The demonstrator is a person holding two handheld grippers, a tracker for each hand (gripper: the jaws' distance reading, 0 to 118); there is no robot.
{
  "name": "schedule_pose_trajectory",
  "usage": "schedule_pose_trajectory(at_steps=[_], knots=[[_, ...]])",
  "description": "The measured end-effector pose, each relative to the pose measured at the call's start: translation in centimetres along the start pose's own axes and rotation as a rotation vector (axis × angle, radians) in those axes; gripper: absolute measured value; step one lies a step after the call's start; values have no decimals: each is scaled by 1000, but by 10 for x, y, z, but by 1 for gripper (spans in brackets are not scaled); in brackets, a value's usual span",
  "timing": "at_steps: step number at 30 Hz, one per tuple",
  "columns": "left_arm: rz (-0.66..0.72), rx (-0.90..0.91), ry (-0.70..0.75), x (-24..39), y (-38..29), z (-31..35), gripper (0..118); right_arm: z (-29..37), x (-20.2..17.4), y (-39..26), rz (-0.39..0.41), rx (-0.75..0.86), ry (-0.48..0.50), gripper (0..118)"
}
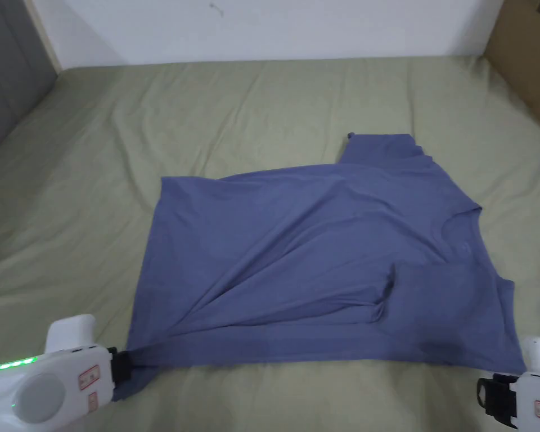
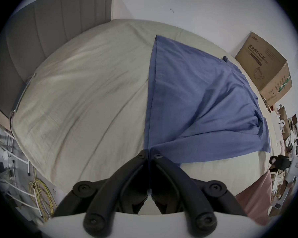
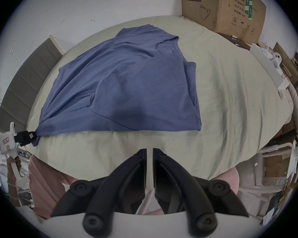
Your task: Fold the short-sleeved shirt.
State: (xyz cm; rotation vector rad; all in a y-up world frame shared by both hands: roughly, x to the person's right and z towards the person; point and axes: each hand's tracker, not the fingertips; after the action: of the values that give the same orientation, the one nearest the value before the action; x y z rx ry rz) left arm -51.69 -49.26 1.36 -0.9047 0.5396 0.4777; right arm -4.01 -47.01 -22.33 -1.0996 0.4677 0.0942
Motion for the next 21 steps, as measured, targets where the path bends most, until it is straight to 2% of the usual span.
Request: schedule_pose_trajectory(at_steps=[4,5,7,8,11,12,13,14,15,16,17,18,21], knots=[[-4,2,2,1,1,3,1,-1,7,6,-7,11,7,10],[-5,-2,4,6,-2,5,1,-1,8,10,2,22,5,21],[-7,-12,5,7,-7,4,1,-4,9,19,50,35,-31,70],[-6,-17,6,7,-8,4,1,-7,11,23,63,48,-49,86],[-11,-17,4,7,-7,3,1,-18,21,40,71,60,-47,86],[-10,-16,3,7,-5,4,1,-24,25,45,66,58,-49,82],[-7,-15,3,11,-5,7,1,-30,30,47,67,59,-48,63],[-4,-15,5,12,-4,6,1,-37,33,49,61,56,-64,18],[-5,-18,5,13,-4,6,1,-43,33,50,57,52,-109,2],[-7,-19,7,15,-4,6,1,-51,38,50,63,23,-112,2],[-8,-22,9,17,-5,8,1,-54,43,48,53,-17,-56,0],[-13,-25,10,18,-5,8,1,-56,45,48,43,-31,-43,0],[-35,-28,24,21,-6,9,1,-39,37,46,62,24,-61,0]])
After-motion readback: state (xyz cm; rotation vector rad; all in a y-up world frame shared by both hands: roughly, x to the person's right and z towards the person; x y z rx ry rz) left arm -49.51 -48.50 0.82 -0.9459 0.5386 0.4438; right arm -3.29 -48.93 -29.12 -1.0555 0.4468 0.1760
